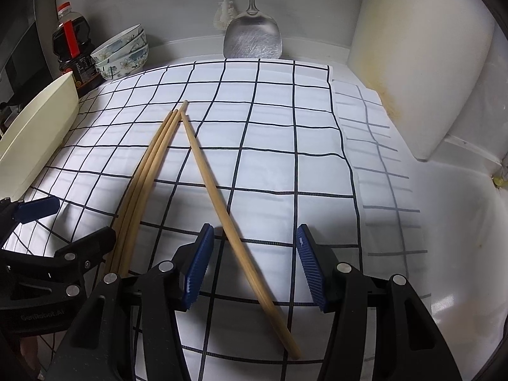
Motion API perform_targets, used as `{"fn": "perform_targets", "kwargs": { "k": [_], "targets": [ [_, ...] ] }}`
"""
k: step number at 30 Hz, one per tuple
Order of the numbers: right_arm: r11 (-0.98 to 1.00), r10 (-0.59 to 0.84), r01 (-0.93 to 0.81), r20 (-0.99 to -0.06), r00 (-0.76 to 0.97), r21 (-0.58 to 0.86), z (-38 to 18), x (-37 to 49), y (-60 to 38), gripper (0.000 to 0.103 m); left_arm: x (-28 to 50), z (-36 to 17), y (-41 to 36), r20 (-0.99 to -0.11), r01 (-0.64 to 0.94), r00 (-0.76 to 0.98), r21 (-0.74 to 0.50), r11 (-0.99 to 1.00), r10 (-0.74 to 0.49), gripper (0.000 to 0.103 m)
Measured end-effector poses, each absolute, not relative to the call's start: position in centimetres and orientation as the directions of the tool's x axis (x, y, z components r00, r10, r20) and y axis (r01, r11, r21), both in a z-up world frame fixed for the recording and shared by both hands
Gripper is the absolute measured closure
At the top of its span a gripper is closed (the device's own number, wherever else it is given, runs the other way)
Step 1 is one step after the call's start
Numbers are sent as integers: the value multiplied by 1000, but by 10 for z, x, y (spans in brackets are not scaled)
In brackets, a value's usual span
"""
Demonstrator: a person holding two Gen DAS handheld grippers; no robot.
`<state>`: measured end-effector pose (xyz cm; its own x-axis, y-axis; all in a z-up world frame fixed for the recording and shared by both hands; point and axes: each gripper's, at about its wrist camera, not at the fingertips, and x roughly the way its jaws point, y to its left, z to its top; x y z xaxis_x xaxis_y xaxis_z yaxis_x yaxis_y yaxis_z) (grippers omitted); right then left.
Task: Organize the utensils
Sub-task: 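Close the left tool on one chopstick while the right tool grasps another, then carry the left tool's chopstick into the white dish while the right tool carries its own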
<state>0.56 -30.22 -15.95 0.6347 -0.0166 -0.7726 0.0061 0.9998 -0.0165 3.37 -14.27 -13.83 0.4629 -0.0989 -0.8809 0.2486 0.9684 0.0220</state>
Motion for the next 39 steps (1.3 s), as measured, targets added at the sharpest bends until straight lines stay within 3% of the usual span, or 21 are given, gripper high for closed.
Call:
{"fn": "perform_targets", "kwargs": {
  "k": [11,14,17,19,23,25,33,39],
  "targets": [
    [1000,-17,0,-768,640,-22,-159,8,-308,51,46,-146,-136,-888,216,453,27,976,-76,7],
    [1000,-8,-14,-764,646,-23,-159,12,-305,51,52,-146,-135,-881,210,468,25,977,-78,11],
    [999,15,-49,-761,649,-23,-158,21,-301,51,58,-143,-139,-867,225,490,25,974,-90,30],
    [997,29,-74,-761,648,-25,-158,28,-298,56,63,-140,-143,-862,236,497,25,971,-99,49],
    [990,51,-135,-771,634,-45,-155,35,-285,93,65,-138,-148,-862,265,493,19,964,-119,78],
    [988,40,-142,-775,630,-65,-154,34,-281,96,64,-138,-150,-863,282,489,16,959,-129,95],
    [997,77,-61,-791,607,51,-148,20,-291,97,53,-132,-137,-881,312,443,-20,950,-164,96],
    [992,103,-2,-774,625,130,-118,2,-284,97,37,-92,-117,-859,360,466,-37,932,-213,96]
  ]
}}
